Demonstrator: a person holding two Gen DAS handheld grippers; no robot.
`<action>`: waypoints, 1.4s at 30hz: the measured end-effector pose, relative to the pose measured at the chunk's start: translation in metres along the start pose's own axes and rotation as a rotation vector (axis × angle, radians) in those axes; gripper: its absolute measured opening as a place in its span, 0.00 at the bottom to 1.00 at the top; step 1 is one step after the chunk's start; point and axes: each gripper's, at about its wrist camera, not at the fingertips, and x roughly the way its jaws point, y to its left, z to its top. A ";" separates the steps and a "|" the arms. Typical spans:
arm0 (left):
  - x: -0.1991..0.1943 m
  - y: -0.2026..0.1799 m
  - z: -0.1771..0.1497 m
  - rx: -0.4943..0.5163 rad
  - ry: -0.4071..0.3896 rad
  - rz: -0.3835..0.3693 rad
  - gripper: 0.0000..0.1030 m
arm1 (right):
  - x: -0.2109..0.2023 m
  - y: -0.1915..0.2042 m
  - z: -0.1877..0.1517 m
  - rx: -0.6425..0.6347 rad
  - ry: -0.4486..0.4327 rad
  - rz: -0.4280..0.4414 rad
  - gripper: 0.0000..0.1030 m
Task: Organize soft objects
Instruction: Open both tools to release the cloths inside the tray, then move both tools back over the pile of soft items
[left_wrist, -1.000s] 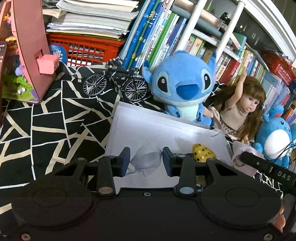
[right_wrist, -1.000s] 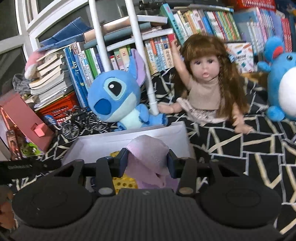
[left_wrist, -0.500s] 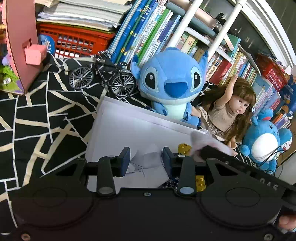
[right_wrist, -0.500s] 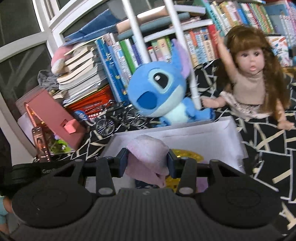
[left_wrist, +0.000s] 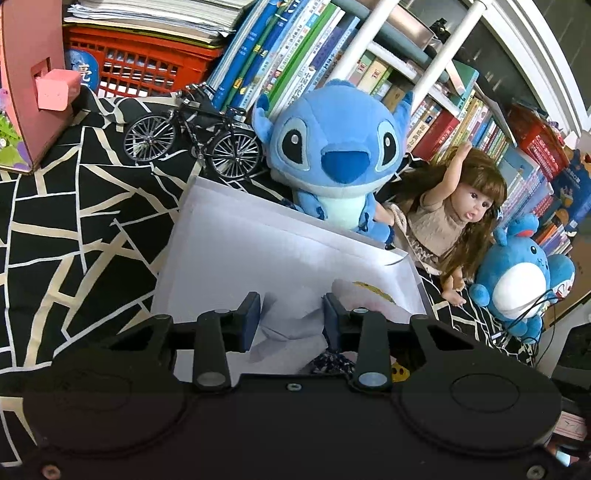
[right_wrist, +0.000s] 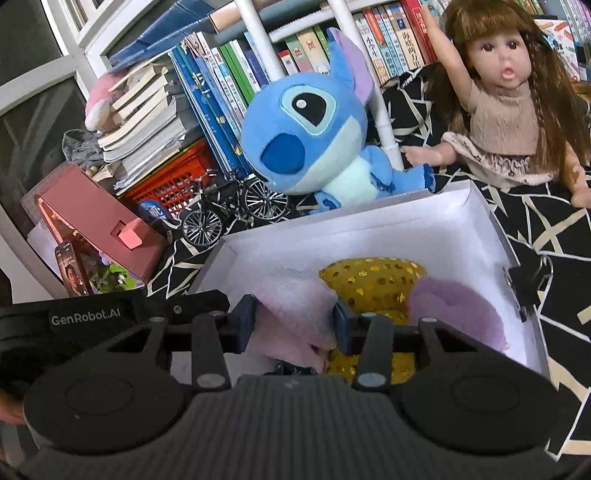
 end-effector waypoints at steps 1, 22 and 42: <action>0.000 -0.001 0.000 0.005 0.001 0.000 0.33 | 0.000 -0.001 0.000 0.004 0.002 0.002 0.48; -0.028 -0.012 -0.002 0.062 -0.048 0.027 0.57 | -0.033 0.000 0.001 -0.009 -0.061 0.050 0.71; -0.079 -0.024 -0.037 0.184 -0.117 0.033 0.75 | -0.086 0.018 -0.027 -0.198 -0.143 0.022 0.83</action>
